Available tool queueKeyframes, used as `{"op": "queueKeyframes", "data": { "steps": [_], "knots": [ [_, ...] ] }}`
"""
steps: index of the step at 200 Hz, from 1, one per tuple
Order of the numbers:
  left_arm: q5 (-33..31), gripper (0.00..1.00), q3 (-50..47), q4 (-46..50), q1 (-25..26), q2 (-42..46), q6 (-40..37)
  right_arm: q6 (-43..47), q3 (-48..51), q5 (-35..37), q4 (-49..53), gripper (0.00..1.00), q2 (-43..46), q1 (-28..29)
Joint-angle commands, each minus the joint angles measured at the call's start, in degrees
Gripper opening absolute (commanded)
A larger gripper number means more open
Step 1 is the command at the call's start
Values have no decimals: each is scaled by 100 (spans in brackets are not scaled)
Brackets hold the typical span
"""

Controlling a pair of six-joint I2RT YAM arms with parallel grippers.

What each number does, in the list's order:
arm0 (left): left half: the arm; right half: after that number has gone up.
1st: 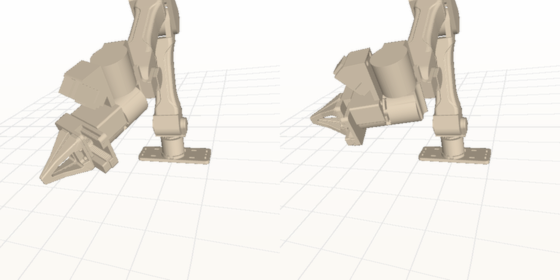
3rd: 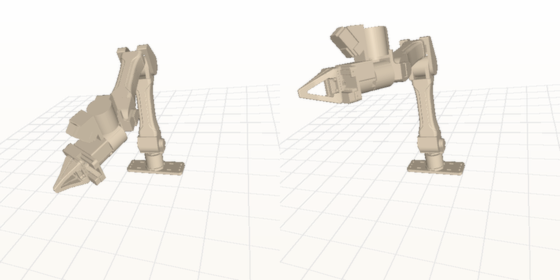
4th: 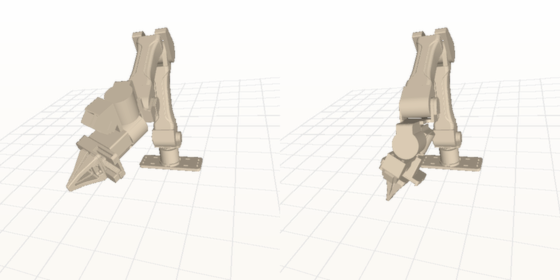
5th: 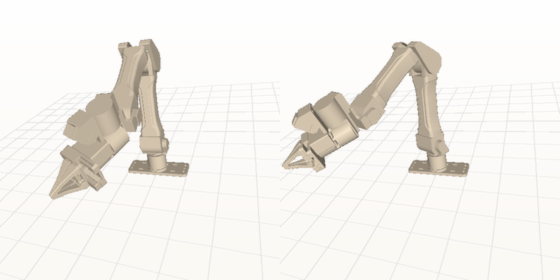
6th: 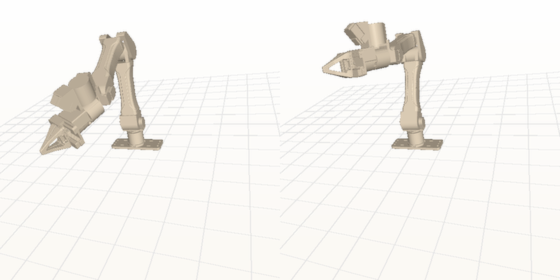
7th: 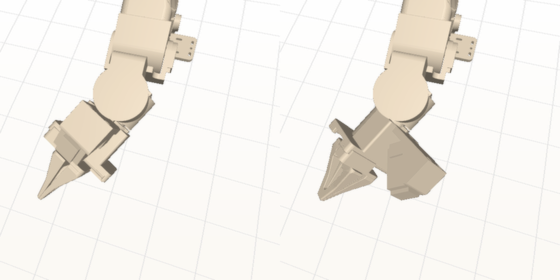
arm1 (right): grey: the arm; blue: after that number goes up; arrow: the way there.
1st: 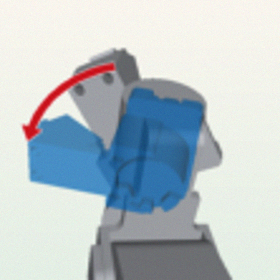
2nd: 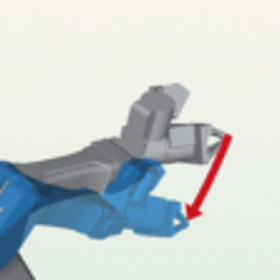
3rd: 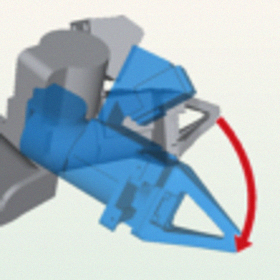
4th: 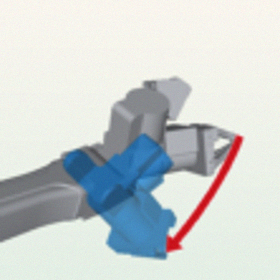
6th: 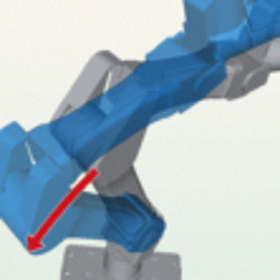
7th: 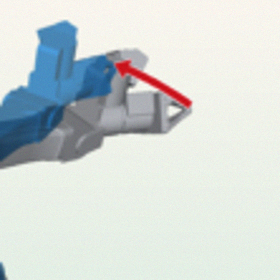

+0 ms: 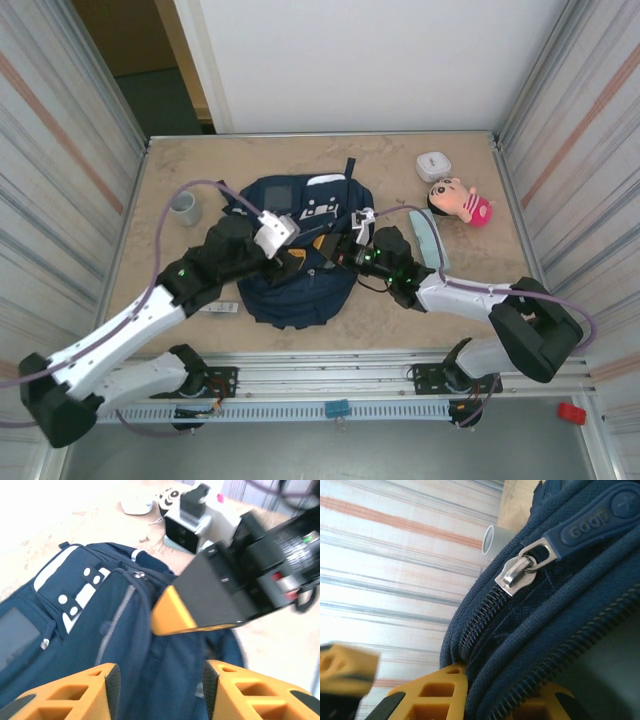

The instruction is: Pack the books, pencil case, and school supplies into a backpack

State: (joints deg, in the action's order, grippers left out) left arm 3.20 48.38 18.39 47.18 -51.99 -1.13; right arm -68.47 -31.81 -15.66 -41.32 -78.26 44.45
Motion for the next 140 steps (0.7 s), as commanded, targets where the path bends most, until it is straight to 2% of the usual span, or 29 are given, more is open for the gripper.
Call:
{"op": "queueKeyframes", "data": {
  "steps": [1, 11, 35, 59, 110, 126, 140],
  "knots": [
    [-1447, 48, -427, 880, 730, 541, 2196, 525, -88, 502, -367, 7, 33, 197],
    [-1841, 48, -661, 956, 1130, 652, 2718, 568, -121, 519, -336, 7, 27, 255],
    [-2556, 49, -794, 1108, 1728, 385, 3174, 684, -215, 577, -171, 7, 61, 368],
    [-2730, 50, -478, 1124, 1779, -251, 3249, 839, -340, 654, 6, 7, 86, 494],
    [-3172, 54, 160, 942, 1774, -1465, 2890, 1077, -607, 731, 388, 7, 88, 699],
    [-3339, 49, 205, 881, 1769, -1589, 2811, 1103, -637, 692, 425, 7, 76, 707],
    [-3435, 35, 174, 823, 1729, -1582, 2766, 1153, -679, 645, 521, 6, 75, 706]
  ]
}}
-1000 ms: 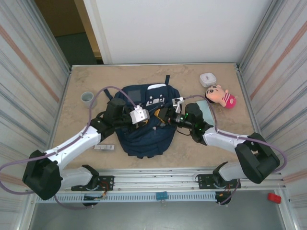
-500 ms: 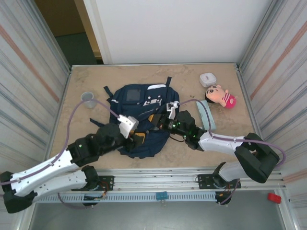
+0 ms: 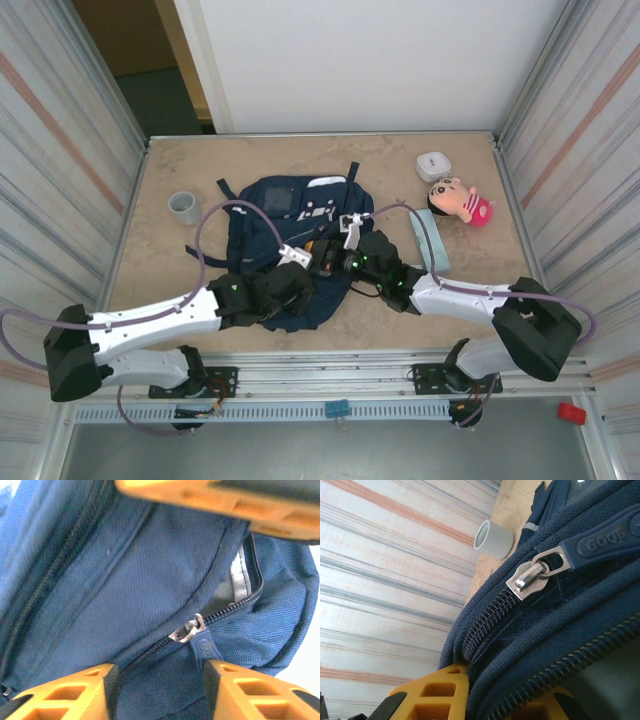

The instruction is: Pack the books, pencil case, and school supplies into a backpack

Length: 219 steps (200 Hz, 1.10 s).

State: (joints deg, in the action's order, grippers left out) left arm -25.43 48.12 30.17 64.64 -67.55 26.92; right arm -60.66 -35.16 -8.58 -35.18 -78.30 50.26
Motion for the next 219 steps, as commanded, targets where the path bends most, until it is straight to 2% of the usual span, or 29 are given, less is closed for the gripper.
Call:
{"op": "queueKeyframes", "data": {
  "steps": [1, 24, 44, 75, 80, 98, 104, 116, 148, 176, 200, 219],
  "knots": [
    [-570, 34, 195, -363, -24, -15, -38, 381, -357, -69, -89, 6, 79, 129],
    [-320, 13, 40, -495, -155, 223, -155, 469, -395, -83, 144, 6, 113, 64],
    [-81, 0, -169, -505, -275, 515, -182, 512, -431, -248, 387, 6, 131, -133],
    [617, 0, -648, -820, -554, 1035, -174, 485, -516, -511, 505, 5, 78, -285],
    [735, 4, -721, -945, -561, 1100, -170, 481, -527, -507, 503, 5, 59, -280],
    [1037, 35, -856, -1318, -545, 1229, -2, 451, -603, -564, 445, 5, -21, -246],
    [1018, 39, -846, -1353, -505, 1221, 120, 433, -622, -580, 414, 5, -58, -234],
    [758, 41, -774, -1335, -293, 1126, 266, 409, -658, -620, 359, 6, -115, -226],
    [-666, 47, -318, -792, 511, 548, 597, 345, -683, -678, 276, 6, -178, -217],
    [-1045, 52, 53, -407, 609, -56, 862, 336, -694, -724, 295, 6, -152, -214],
    [-1393, 54, 195, -447, 587, -379, 1002, 345, -694, -746, 341, 6, -85, -193],
    [-1535, 46, 238, -448, 445, -495, 1102, 379, -702, -758, 400, 6, -24, -186]
  ]
}}
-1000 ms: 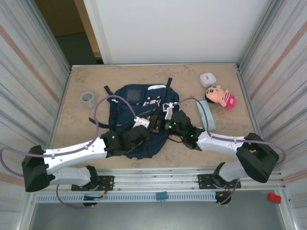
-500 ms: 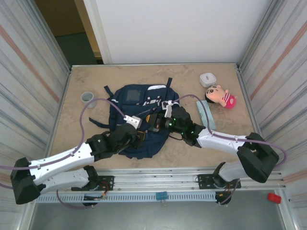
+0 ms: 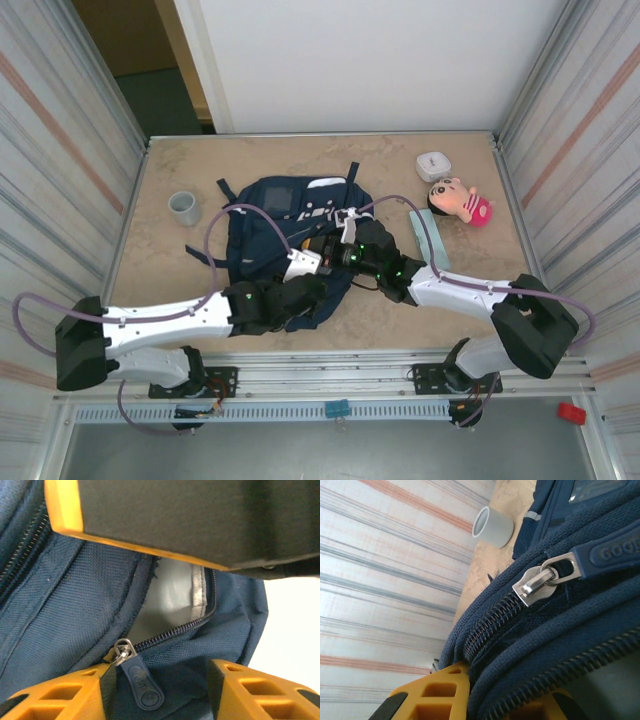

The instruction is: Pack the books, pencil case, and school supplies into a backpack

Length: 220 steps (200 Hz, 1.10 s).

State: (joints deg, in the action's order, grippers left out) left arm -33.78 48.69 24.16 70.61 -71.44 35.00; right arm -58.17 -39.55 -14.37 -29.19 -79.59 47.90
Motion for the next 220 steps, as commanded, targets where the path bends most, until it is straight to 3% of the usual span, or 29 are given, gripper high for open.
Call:
{"op": "queueKeyframes", "data": {
  "steps": [1, 50, 126, 172, 182, 220],
  "knots": [
    [-687, 46, 178, 147, -161, -107, 291, 135, -263, -184, -200, 6, 108, 47],
    [193, 0, -498, -821, -472, 504, -241, 331, -242, -127, 268, 5, 342, -84],
    [2636, 0, -1547, -1686, -1549, 1722, -927, 377, -428, -738, 546, 5, 341, -606],
    [2965, 0, -1725, -1670, -1686, 1916, -1142, 311, -563, -1109, 566, 5, 240, -812],
    [2960, 0, -1756, -1710, -1712, 1921, -1144, 283, -563, -1099, 546, 10, 248, -785],
    [3285, 0, -1785, -2290, -1760, 1830, -1329, -45, -320, -753, 11, 52, 85, -294]
  ]
}}
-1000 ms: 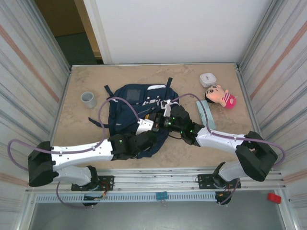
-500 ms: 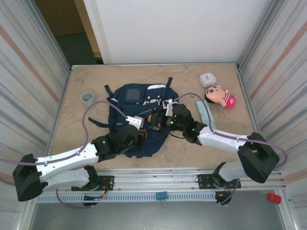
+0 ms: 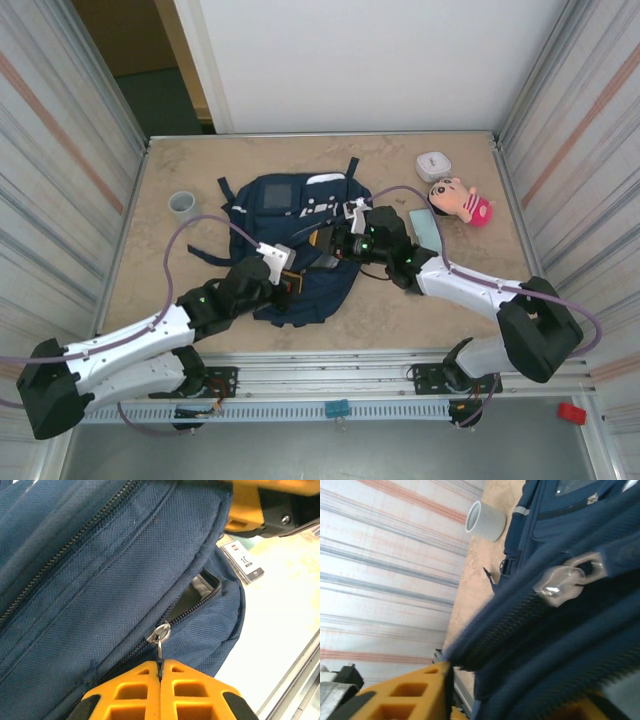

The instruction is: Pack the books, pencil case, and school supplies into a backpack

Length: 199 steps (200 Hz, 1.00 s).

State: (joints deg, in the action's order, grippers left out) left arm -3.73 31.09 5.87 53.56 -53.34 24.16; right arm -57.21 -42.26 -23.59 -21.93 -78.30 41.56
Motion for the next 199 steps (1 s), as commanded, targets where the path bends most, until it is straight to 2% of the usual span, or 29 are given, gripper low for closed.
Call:
{"op": "queueKeyframes", "data": {
  "steps": [1, 15, 28, 39, 49, 64, 110, 128, 138, 153, 163, 175, 192, 199],
  "knots": [
    [287, 0, -25, -475, -56, 14, -250, -146, -43, 183, -733, 53, -53, 355],
    [397, 0, 26, -590, -56, -72, -273, -239, -19, 410, -953, 52, -256, 502],
    [409, 0, 104, -468, -56, -147, -281, -298, -107, 415, -1006, 33, -472, 469],
    [120, 0, 221, -114, -56, -180, -234, -295, -164, 284, -1006, 20, -574, 402],
    [-205, 0, 260, 169, -64, -176, -203, -261, -190, 118, -993, 13, -581, 308],
    [-498, 0, 217, 458, -142, -83, -99, -161, -233, -83, -753, 6, -452, 151],
    [-519, 0, -266, 861, -817, 529, 233, 630, -673, -842, 1043, 5, 321, -625],
    [-393, 0, -443, 797, -981, 763, 158, 916, -947, -1219, 1696, 7, 461, -1059],
    [-268, 0, -529, 661, -1015, 856, 110, 1024, -1145, -1421, 2021, 12, 411, -1285],
    [49, 0, -636, 196, -1030, 874, 45, 985, -1208, -1492, 2046, 26, 360, -1414],
    [294, 0, -661, -69, -1029, 828, 27, 912, -1160, -1474, 1903, 26, 362, -1369],
    [593, 0, -600, -328, -1030, 712, 38, 806, -1074, -1432, 1712, 21, 355, -1282],
    [1219, 26, -344, -464, -994, 529, 33, 738, -1030, -1308, 1571, 17, 347, -1158],
    [1302, 32, -226, -459, -908, 457, 119, 737, -1025, -1261, 1552, 16, 345, -1114]
  ]
}}
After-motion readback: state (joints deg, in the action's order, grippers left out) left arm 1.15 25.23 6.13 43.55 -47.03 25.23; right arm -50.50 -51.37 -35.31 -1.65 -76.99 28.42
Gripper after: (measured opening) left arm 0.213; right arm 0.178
